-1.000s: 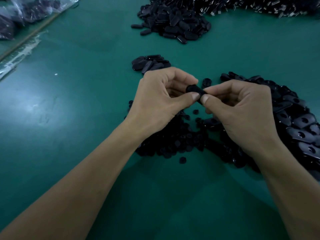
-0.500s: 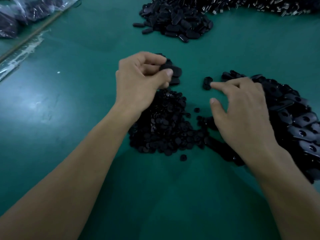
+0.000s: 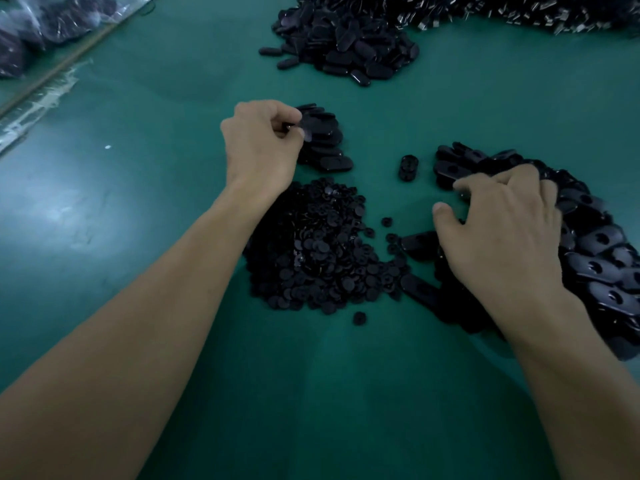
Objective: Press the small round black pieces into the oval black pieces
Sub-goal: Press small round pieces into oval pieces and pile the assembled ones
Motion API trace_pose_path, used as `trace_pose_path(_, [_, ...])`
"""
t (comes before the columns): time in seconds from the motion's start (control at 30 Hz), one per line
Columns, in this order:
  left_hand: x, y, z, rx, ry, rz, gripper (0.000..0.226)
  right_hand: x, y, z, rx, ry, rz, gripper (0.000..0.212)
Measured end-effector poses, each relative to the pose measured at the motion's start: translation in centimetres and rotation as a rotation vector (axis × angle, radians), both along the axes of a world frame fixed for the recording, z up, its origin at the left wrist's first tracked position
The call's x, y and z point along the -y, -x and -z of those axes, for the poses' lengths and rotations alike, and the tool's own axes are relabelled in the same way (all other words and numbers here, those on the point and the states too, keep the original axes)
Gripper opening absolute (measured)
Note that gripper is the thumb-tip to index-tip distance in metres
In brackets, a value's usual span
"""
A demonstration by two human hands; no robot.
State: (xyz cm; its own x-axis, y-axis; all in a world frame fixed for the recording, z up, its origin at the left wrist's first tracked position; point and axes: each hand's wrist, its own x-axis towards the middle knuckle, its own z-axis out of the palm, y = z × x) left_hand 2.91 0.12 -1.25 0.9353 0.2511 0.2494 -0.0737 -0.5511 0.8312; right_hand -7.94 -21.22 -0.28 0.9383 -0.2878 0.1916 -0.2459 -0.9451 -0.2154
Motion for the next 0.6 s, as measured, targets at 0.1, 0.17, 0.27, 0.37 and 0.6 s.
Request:
trace_pose_path(0.1, [0.0,0.1,0.2,-0.059,-0.055,-0.004,0.023,0.2,0.0,-0.1,0.029,0.036,0.079,0.049])
trace_pose_path(0.17, [-0.1,0.4,0.3,-0.091,-0.104,-0.01,0.028,0.4,0.0,0.0,-0.027,0.054,0.102,0.046])
trace_pose_path(0.27, [-0.1,0.6,0.1,-0.128,-0.2,-0.013,0.033,0.5,0.0,0.1,-0.059,0.056,0.065,0.037])
trace_pose_path(0.37, [0.0,0.9,0.2,-0.161,-0.277,0.02,0.033,0.6,-0.1,0.1,-0.02,0.024,0.019,0.034])
trace_pose_path(0.6, [0.8,2.2,-0.6,-0.005,-0.109,0.085,0.019,1.1,-0.7,0.4,0.117,-0.095,-0.084,0.03])
